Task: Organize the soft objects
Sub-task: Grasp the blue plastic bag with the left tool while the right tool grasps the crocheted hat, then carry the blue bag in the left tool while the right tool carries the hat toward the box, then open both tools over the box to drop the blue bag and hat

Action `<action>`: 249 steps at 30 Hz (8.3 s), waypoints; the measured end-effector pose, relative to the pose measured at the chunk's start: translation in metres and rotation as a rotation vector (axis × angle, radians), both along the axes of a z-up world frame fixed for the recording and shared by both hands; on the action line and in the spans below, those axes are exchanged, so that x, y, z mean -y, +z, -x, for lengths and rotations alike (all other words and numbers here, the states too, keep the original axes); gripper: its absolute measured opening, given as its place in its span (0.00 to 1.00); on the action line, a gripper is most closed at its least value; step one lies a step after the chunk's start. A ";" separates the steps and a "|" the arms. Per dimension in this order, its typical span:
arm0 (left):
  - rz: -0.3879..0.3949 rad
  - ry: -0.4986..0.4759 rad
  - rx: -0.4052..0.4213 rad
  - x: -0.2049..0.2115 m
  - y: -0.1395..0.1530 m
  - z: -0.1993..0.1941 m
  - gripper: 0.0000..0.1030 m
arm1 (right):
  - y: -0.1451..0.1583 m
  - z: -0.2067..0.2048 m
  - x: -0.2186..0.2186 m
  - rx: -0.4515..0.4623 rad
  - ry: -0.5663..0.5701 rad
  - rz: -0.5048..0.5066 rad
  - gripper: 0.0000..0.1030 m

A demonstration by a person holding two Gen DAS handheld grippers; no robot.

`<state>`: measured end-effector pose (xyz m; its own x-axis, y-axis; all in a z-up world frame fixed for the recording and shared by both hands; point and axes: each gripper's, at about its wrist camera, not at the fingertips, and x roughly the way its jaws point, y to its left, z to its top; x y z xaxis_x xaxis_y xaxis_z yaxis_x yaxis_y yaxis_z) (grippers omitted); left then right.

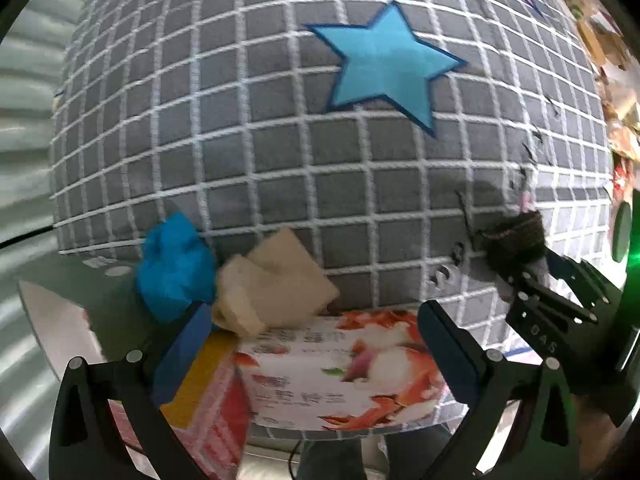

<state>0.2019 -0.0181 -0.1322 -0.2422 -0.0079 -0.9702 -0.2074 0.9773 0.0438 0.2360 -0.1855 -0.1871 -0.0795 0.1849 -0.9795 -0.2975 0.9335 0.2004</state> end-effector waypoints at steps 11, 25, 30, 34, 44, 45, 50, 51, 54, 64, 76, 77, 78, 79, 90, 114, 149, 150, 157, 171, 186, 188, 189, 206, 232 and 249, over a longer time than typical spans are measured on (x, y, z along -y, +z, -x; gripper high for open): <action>-0.055 0.031 -0.090 0.010 -0.040 0.000 1.00 | 0.003 -0.005 0.059 -0.036 -0.079 -0.030 0.45; 0.001 0.155 -0.185 0.026 -0.101 -0.018 1.00 | 0.013 -0.002 0.094 -0.058 -0.119 -0.065 0.45; 0.239 0.152 -0.042 0.069 -0.092 -0.039 1.00 | 0.027 -0.008 0.121 -0.051 -0.152 -0.062 0.45; 0.037 -0.003 0.012 0.100 -0.071 -0.050 1.00 | 0.033 -0.012 0.137 -0.050 -0.166 -0.059 0.45; -0.232 -0.027 -0.054 0.061 -0.079 -0.034 1.00 | 0.036 -0.017 0.150 -0.050 -0.178 -0.072 0.45; -0.256 -0.025 -0.056 0.055 -0.080 -0.037 1.00 | 0.033 -0.014 0.144 -0.051 -0.176 -0.071 0.45; -0.284 0.000 -0.112 0.011 -0.087 -0.056 1.00 | 0.031 -0.004 0.121 -0.053 -0.173 -0.069 0.45; -0.263 0.003 -0.128 0.004 -0.089 -0.057 1.00 | 0.032 -0.004 0.119 -0.053 -0.171 -0.072 0.45; -0.192 -0.014 -0.178 -0.023 -0.091 -0.063 1.00 | 0.030 -0.005 0.113 -0.053 -0.172 -0.080 0.45; -0.128 -0.141 -0.305 -0.079 -0.081 -0.040 1.00 | 0.029 -0.009 0.097 -0.060 -0.184 -0.105 0.45; -0.011 -0.133 -0.393 -0.095 -0.109 -0.008 0.34 | 0.032 -0.009 0.085 -0.057 -0.179 -0.123 0.45; -0.015 -0.140 -0.386 -0.095 -0.107 -0.005 0.34 | 0.033 -0.009 0.084 -0.057 -0.179 -0.124 0.45; -0.019 -0.145 -0.376 -0.096 -0.105 -0.003 0.32 | 0.034 -0.009 0.083 -0.055 -0.180 -0.126 0.45; -0.021 -0.142 -0.362 -0.098 -0.102 -0.001 0.32 | 0.036 -0.009 0.083 -0.052 -0.181 -0.128 0.45; -0.062 -0.126 0.004 -0.075 0.003 -0.003 0.31 | 0.052 -0.006 0.082 -0.016 -0.163 -0.115 0.45; 0.193 -0.282 0.290 0.059 0.121 0.092 0.32 | 0.101 0.079 0.073 0.025 -0.094 -0.055 0.45; 0.068 0.151 0.446 -0.080 0.162 0.267 0.32 | 0.164 0.209 -0.130 0.124 0.457 -0.085 0.45; 0.065 0.161 0.449 -0.084 0.162 0.269 0.32 | 0.164 0.211 -0.133 0.126 0.468 -0.086 0.45; 0.038 0.238 0.473 -0.106 0.166 0.287 0.32 | 0.170 0.226 -0.165 0.142 0.560 -0.085 0.45; -0.027 0.402 0.489 -0.165 0.163 0.324 0.32 | 0.180 0.245 -0.205 0.165 0.665 -0.083 0.45; -0.016 0.458 0.418 -0.178 0.143 0.341 0.32 | 0.097 0.256 -0.177 0.036 0.588 -0.056 0.60; -0.020 0.452 0.401 -0.176 0.140 0.341 0.32 | 0.084 0.254 -0.173 0.058 0.555 -0.064 0.60; -0.022 0.447 0.393 -0.175 0.139 0.341 0.32 | 0.077 0.253 -0.172 0.071 0.538 -0.075 0.60; -0.048 0.369 0.323 -0.156 0.121 0.331 0.32 | 0.034 0.246 -0.180 0.194 0.509 -0.130 0.30; -0.083 0.436 0.437 -0.189 0.137 0.299 0.32 | 0.172 0.238 -0.220 0.253 0.625 -0.237 0.30; -0.054 0.484 0.426 -0.221 0.115 0.277 0.49 | 0.176 0.226 -0.302 0.254 0.691 -0.229 0.30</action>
